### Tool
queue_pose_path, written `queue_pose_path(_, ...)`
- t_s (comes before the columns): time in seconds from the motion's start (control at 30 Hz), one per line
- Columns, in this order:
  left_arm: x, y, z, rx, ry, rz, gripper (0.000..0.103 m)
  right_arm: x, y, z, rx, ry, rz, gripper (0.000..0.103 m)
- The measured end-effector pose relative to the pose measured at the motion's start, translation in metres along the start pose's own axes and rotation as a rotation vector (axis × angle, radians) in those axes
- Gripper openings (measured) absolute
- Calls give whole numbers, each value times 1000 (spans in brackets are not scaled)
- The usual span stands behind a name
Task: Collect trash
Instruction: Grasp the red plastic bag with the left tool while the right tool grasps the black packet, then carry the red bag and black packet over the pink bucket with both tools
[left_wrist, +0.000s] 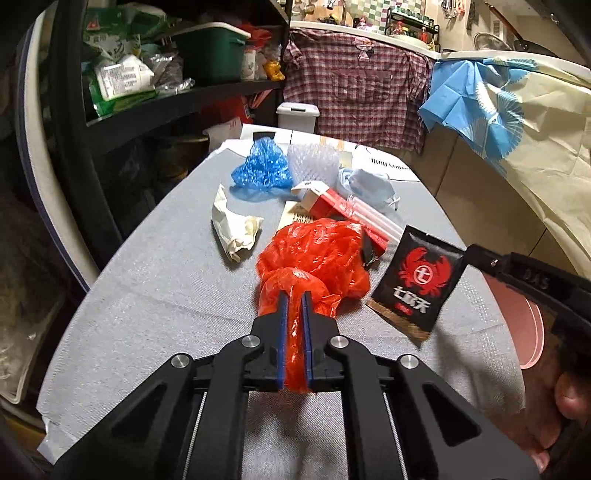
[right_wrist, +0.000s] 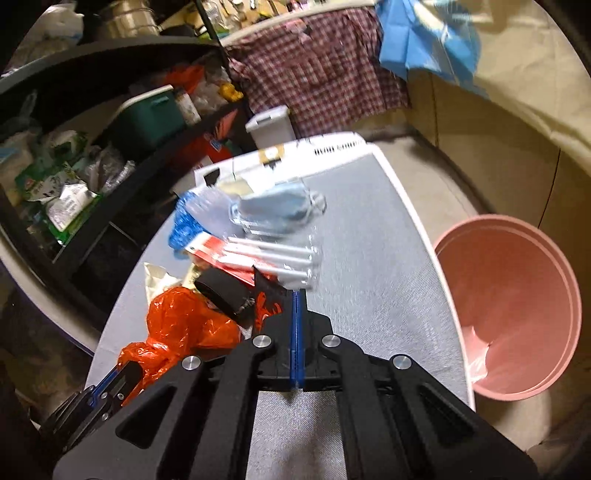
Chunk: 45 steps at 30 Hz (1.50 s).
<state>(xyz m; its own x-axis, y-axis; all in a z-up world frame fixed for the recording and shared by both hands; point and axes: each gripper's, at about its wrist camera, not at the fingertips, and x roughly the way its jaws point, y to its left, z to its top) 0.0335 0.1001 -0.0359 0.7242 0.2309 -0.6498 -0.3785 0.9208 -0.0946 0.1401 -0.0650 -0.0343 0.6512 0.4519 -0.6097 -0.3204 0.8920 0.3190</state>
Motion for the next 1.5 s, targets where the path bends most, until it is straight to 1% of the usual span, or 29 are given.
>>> queue_pose_path(0.23, -21, -1, 5, 6, -29, 0, 6, -38, 3, 6, -56, -57, -6, 0)
queue_pose_path(0.4, -38, -8, 10, 19, -57, -14, 6, -65, -3, 17, -101, -80, -33, 0)
queue_pose_path(0.53, -47, -18, 11, 37, -51, -41, 6, -87, -14, 29, -93, -91, -47, 0)
queue_pose_path(0.63, -53, -31, 15, 67, -39, -69, 5, -102, -19, 37, -117, -101, -57, 0)
queue_pose_path(0.77, -63, -51, 25, 97, -30, -127, 5, -119, -32, 49, -140, -122, -80, 0)
queue_pose_path(1.0, -75, -92, 48, 161, -31, -234, 5, -141, -66, 72, -130, -170, -123, 0)
queue_pose_path(1.07, -74, -106, 57, 182, -21, -275, 5, -145, -78, 78, -131, -183, -143, 0)
queue_pose_path(1.23, -68, -140, 71, 239, -17, -346, 5, -151, -102, 90, -139, -197, -193, 0)
queue_pose_path(1.27, -65, -148, 75, 248, -14, -367, 5, -151, -109, 92, -149, -206, -216, 0)
queue_pose_path(1.33, -61, -159, 78, 266, -20, -387, 5, -152, -119, 94, -147, -215, -242, 0)
queue_pose_path(1.43, -50, -177, 78, 288, -30, -412, 5, -144, -140, 90, -105, -222, -270, 0)
queue_pose_path(1.5, -40, -187, 76, 297, -24, -436, 5, -139, -150, 85, -82, -215, -273, 0)
